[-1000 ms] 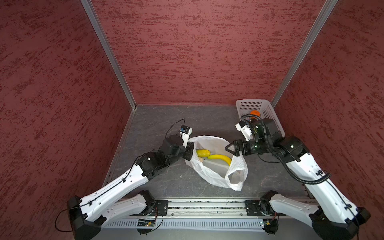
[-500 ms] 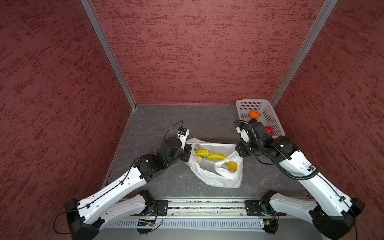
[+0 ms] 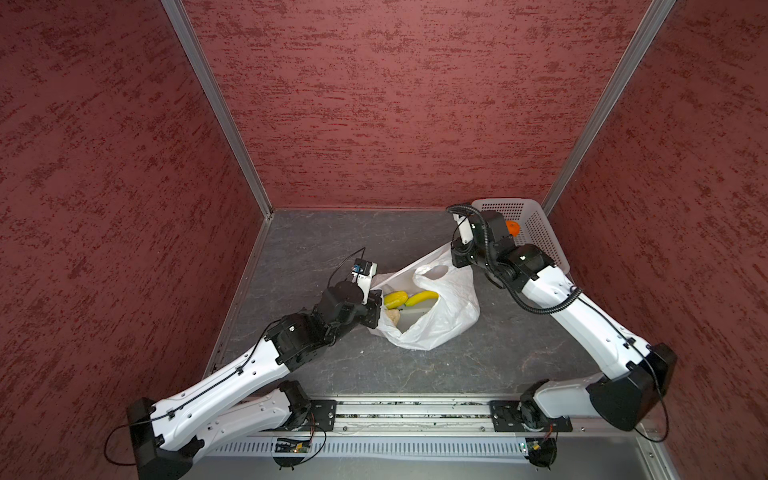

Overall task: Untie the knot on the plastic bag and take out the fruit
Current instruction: 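Move the right gripper back over the bag opening toward the banana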

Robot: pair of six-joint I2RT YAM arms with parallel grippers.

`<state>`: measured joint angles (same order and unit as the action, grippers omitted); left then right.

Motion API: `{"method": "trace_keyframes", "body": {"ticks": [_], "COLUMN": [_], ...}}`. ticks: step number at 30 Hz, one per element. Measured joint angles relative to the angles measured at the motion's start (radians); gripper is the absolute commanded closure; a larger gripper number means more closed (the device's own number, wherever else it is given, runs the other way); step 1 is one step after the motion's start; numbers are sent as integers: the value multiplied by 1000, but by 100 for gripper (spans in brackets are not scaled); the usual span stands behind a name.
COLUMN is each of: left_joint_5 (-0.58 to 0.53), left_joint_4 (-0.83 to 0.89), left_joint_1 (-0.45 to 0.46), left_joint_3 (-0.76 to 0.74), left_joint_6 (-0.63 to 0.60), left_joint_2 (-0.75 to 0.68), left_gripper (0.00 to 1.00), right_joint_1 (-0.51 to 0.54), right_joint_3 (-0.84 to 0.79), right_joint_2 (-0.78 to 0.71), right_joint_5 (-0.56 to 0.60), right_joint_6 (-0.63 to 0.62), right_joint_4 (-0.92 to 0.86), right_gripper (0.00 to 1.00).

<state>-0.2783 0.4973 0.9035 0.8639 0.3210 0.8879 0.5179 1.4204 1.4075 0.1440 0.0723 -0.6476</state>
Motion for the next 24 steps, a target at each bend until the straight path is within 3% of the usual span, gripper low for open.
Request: {"method": "trace_keyframes", "body": {"ticks": [9, 12, 14, 19, 24], "left_joint_5": [-35, -38, -38, -38, -38], "left_joint_4": [-74, -76, -70, -67, -63], "left_joint_1": [34, 33, 31, 16, 3], "left_joint_3": [-5, -11, -11, -10, -6], "left_joint_6": [19, 24, 24, 24, 24], "left_joint_2": [36, 56, 56, 55, 52], "left_gripper": [100, 100, 100, 100, 100], "right_joint_1": [-55, -59, -79, -109, -81], "right_joint_3": [-30, -63, -68, 10, 96], "right_joint_2": [74, 116, 129, 99, -17], "right_joint_5": [-66, -72, -66, -83, -175], "right_joint_6": [-53, -33, -19, 29, 90], "right_joint_4": [40, 25, -6, -134, -249], "right_gripper": [99, 59, 44, 25, 21]}}
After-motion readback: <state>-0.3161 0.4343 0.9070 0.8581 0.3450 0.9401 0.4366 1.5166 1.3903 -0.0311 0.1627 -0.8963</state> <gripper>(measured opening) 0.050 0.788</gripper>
